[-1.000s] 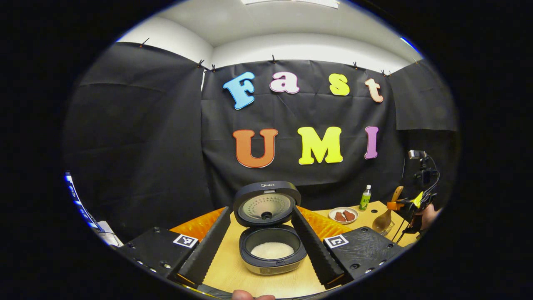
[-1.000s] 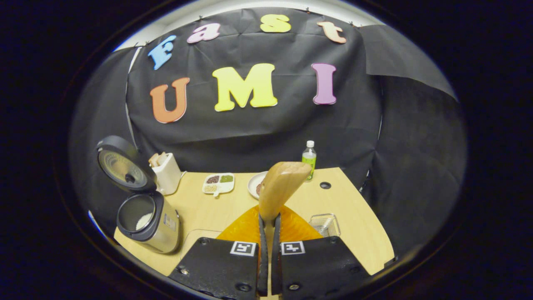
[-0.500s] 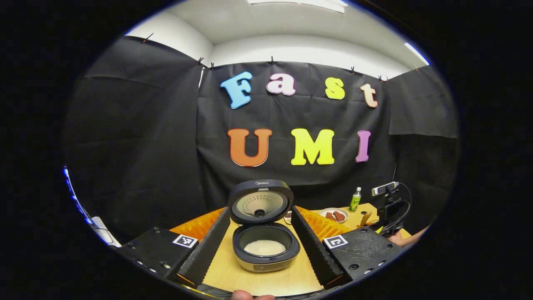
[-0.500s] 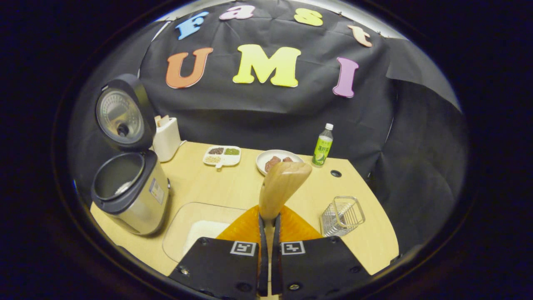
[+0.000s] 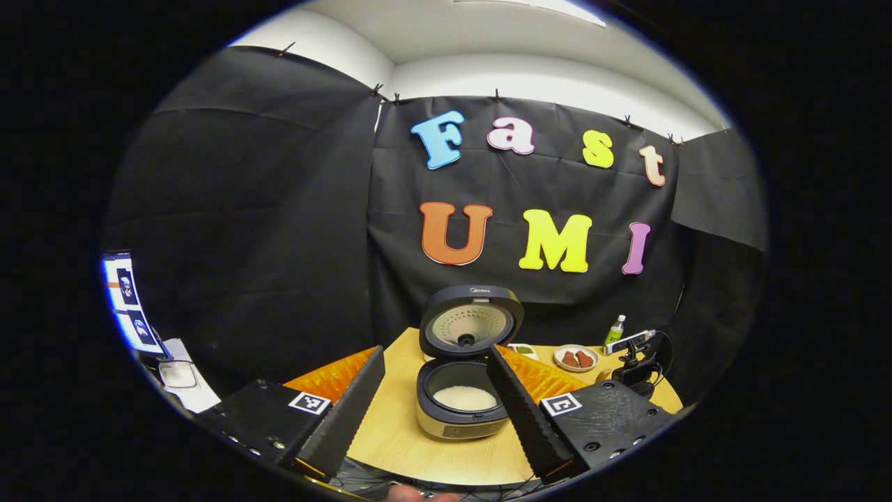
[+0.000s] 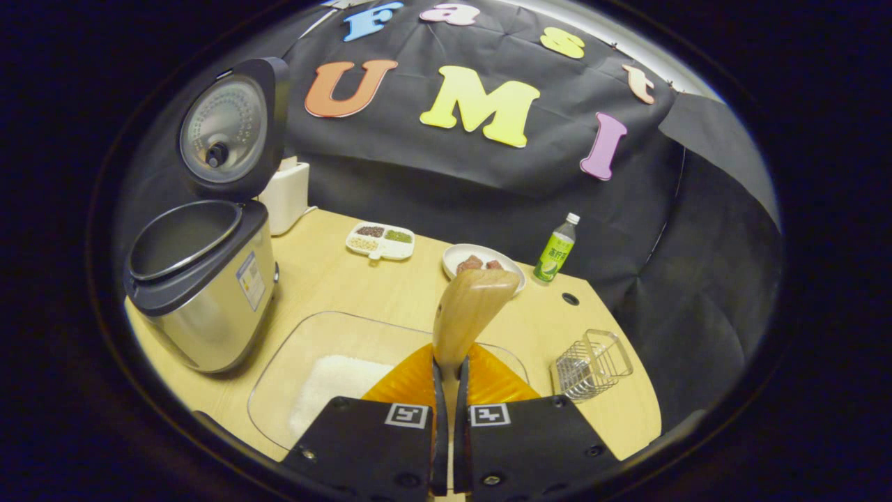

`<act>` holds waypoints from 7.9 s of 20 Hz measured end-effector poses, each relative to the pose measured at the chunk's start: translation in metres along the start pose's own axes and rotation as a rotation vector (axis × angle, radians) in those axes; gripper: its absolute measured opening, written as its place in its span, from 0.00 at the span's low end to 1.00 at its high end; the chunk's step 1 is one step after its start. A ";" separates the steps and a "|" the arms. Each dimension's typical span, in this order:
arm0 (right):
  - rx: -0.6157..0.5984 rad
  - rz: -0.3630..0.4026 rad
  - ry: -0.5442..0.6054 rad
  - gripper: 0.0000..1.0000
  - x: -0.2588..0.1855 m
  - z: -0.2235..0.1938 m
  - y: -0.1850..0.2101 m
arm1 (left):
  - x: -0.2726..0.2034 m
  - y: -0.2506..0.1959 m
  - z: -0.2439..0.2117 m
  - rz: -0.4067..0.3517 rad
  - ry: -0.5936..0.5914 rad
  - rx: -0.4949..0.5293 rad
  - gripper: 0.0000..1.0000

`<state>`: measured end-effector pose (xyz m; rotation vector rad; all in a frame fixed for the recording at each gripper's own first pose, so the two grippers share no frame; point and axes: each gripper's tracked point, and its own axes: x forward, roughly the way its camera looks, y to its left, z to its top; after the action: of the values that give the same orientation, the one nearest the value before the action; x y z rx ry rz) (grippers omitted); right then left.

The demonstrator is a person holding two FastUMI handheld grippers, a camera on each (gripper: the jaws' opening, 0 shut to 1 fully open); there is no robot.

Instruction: Close the left gripper, press the button to open the rice cooker; take a wooden spoon from the chopstick holder with the right hand, scoop a spoonful of rice and pour it into the rice cooker, then put the wooden spoon back into the chopstick holder.

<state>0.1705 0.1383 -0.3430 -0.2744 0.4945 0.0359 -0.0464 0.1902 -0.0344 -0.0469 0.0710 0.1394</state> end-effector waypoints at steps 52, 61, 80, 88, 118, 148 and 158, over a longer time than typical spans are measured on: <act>0.831 0.623 0.011 0.09 -0.092 0.215 0.132 | -0.051 0.006 -0.008 0.045 0.018 -0.007 0.95; 0.469 0.563 -0.064 0.08 -0.084 0.217 0.186 | -0.067 0.037 -0.011 0.122 0.007 -0.070 0.95; -0.224 0.468 -0.383 0.08 -0.116 0.226 0.229 | -0.069 0.051 -0.014 0.152 0.013 -0.084 0.95; -0.276 0.463 -0.413 0.08 -0.122 0.218 0.229 | -0.073 0.055 -0.018 0.155 0.016 -0.080 0.95; 0.452 0.208 -0.262 0.08 -0.119 0.216 -0.157 | 0.019 -0.158 0.000 -0.249 0.053 -0.037 0.95; 0.515 0.040 0.064 0.14 0.068 -0.010 -0.275 | 0.060 -0.235 -0.006 -0.109 0.108 0.047 0.95; 0.509 -0.008 -0.017 0.53 0.045 0.010 -0.303 | 0.084 -0.192 0.037 -0.047 0.013 0.072 0.95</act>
<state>0.2454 -0.1522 -0.2798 0.2223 0.4690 -0.0952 0.0659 0.0135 0.0046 0.0228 0.0879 0.0898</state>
